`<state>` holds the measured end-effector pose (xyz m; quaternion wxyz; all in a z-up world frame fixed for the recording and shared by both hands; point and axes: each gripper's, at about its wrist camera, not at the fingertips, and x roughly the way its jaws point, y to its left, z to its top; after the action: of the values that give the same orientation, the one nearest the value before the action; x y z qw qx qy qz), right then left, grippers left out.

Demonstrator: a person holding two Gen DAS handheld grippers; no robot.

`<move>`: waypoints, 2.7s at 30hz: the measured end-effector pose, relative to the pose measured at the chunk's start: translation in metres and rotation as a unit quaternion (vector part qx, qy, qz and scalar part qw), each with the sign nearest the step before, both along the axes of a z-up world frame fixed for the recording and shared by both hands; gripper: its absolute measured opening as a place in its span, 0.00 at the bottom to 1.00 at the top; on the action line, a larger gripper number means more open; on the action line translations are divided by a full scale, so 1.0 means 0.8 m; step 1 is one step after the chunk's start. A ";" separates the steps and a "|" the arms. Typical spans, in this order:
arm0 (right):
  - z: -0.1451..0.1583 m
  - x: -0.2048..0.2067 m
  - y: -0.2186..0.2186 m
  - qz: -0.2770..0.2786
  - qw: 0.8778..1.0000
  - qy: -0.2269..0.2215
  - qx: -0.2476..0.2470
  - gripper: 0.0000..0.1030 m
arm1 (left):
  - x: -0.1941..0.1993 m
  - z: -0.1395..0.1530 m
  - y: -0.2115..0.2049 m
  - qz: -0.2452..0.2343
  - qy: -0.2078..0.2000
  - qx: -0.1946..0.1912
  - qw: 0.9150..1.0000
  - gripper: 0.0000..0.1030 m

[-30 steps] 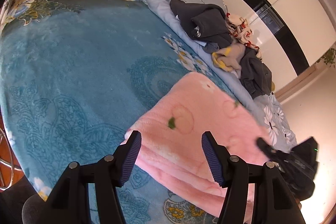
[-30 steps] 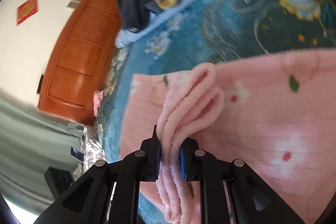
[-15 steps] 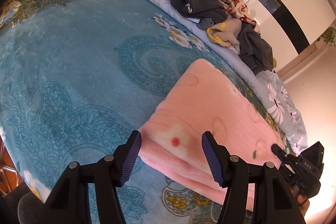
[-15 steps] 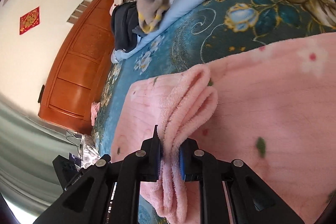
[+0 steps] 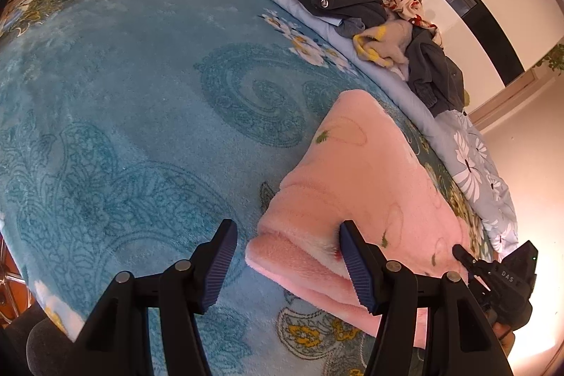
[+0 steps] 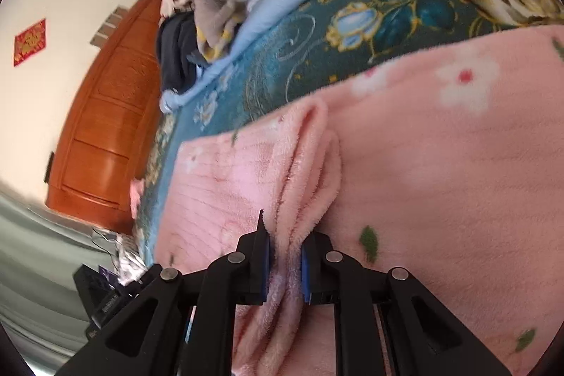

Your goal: Fold clothes

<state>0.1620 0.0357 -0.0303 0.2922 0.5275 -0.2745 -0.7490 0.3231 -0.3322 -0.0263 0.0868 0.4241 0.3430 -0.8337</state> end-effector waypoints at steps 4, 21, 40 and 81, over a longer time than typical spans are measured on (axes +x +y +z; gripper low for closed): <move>0.007 -0.002 -0.001 0.008 1.000 0.012 0.015 0.13 | -0.003 0.007 0.003 0.001 0.016 -0.002 1.000 0.62; 0.070 -0.002 -0.057 0.093 0.977 0.112 0.156 0.36 | -0.046 0.022 0.072 -0.114 0.037 -0.076 0.990 0.62; 0.050 0.060 -0.071 0.156 0.958 0.143 0.195 0.36 | -0.035 0.009 0.118 -0.173 0.017 -0.125 0.977 0.62; -0.024 0.185 0.428 -0.407 0.912 -0.030 -0.049 0.49 | -0.051 0.017 0.304 -0.338 0.017 -0.123 0.933 0.63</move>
<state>0.3100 0.3783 -0.0497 -0.0209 0.3772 -0.5109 -0.7722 0.2821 -0.0888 -0.0126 -0.1545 0.4866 0.0751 -0.8566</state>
